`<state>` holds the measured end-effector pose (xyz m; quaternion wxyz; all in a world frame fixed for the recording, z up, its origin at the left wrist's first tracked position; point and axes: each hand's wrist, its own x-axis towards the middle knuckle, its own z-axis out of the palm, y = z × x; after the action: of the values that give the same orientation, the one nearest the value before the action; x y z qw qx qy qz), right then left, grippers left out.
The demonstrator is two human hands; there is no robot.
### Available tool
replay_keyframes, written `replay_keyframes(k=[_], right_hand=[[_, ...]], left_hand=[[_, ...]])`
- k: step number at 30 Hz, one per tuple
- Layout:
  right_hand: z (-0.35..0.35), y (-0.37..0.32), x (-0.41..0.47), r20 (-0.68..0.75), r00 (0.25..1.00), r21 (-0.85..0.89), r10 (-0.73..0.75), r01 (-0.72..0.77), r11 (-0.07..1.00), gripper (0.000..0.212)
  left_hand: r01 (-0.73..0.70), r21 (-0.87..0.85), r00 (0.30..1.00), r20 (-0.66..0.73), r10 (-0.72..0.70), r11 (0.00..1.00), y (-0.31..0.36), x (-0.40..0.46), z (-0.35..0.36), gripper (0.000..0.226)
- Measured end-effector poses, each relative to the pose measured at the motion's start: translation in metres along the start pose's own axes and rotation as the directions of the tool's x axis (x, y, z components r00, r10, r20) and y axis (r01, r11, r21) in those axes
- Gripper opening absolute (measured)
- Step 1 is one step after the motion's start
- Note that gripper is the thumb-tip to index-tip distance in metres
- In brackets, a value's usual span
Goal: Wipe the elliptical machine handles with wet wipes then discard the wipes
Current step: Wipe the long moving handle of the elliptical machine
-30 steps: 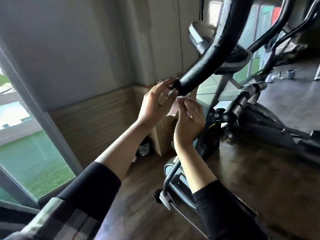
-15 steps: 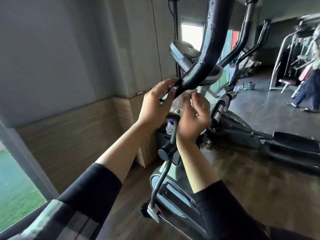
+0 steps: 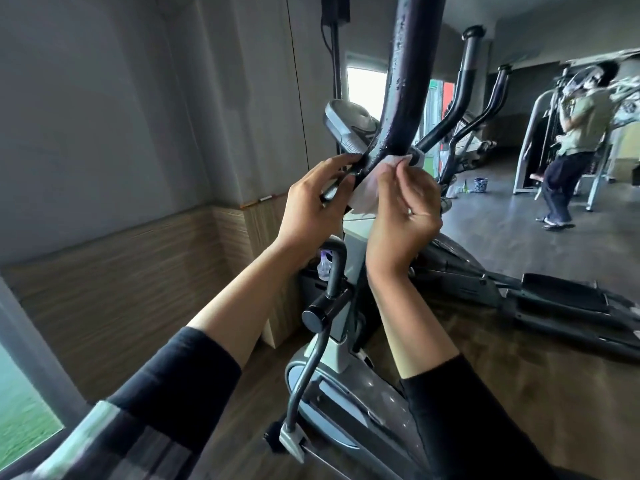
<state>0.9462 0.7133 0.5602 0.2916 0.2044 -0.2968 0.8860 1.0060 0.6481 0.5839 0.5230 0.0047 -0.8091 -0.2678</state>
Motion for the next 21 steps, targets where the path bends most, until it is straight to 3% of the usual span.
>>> replay_keyframes(k=[5,9,14,21], right_hand=[[-0.008,0.009,-0.007,0.104,0.993,-0.065,-0.06,0.067,0.996,0.015],[-0.003,-0.001,0.004,0.069,0.997,-0.072,-0.02,0.025,0.997,0.015],[0.005,-0.009,0.034,0.095,0.985,-0.039,-0.141,0.145,0.989,0.019],[-0.004,-0.01,0.032,0.173,0.962,-0.126,-0.21,0.234,0.964,0.021]], left_hand=[[-0.027,0.001,1.0,-0.005,0.027,1.0,0.003,0.001,0.001,0.029],[-0.02,-0.017,1.0,0.007,0.02,1.0,0.009,0.005,0.003,0.03],[-0.012,-0.084,1.0,0.015,0.013,0.996,0.02,0.014,0.004,0.027],[-0.006,-0.138,1.0,0.024,0.009,0.99,0.021,0.017,0.005,0.034]])
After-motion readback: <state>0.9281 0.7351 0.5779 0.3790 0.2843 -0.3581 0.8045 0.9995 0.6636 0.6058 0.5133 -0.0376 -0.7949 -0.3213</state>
